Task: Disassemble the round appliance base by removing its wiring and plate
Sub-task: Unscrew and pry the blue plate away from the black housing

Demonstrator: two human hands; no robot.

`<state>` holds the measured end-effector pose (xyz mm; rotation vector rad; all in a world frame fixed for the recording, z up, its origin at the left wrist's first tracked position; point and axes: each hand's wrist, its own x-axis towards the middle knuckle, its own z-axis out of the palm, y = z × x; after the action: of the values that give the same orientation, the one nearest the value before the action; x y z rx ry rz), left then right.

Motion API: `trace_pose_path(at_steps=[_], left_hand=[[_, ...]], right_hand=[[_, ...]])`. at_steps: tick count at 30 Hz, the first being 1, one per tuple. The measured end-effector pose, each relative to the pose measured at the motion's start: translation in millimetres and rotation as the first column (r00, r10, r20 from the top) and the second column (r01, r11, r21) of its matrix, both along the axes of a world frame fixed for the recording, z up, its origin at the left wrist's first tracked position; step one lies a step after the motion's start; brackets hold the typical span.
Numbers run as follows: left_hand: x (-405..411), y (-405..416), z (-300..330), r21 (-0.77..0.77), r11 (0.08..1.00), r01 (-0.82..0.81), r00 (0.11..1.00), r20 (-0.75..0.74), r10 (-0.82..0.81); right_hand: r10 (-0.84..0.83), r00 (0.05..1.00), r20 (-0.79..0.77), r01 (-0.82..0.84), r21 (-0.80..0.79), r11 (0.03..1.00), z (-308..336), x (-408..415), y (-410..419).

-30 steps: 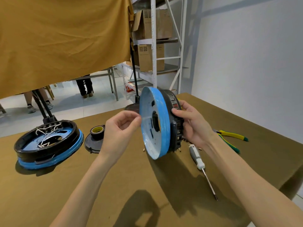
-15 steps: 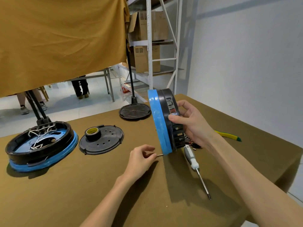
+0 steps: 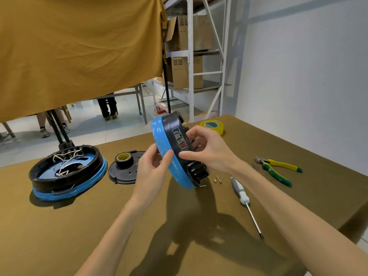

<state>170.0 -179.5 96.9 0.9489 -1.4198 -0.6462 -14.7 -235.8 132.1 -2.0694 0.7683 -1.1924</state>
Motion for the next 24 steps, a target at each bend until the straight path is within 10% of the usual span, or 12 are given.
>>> trace_pose_path(at_steps=[6,11,13,18,24], left_hand=[[11,1,3,-0.175,0.982,-0.065,0.929,0.348,0.124],[25,11,-10,-0.226,0.964,-0.139,0.79,0.561,0.246],[26,16,-19,-0.219,0.963,-0.158,0.723,0.638,0.263],[24,26,-41,-0.189,0.972,-0.139,0.563,0.792,0.234],[7,27,-64,-0.03,0.992,-0.125,0.585,0.805,0.098]], right_hand=[[-0.191,0.972,-0.14,0.202,0.068,0.977,-46,-39,8],[-0.575,0.346,-0.741,0.738,-0.164,0.655,-111,-77,20],[-0.598,0.275,-0.752,0.792,-0.176,0.585,-120,-81,21],[-0.517,0.349,-0.782,0.802,-0.036,0.596,-110,-86,19],[-0.519,0.815,-0.258,0.575,0.242,0.781,-85,-59,26]])
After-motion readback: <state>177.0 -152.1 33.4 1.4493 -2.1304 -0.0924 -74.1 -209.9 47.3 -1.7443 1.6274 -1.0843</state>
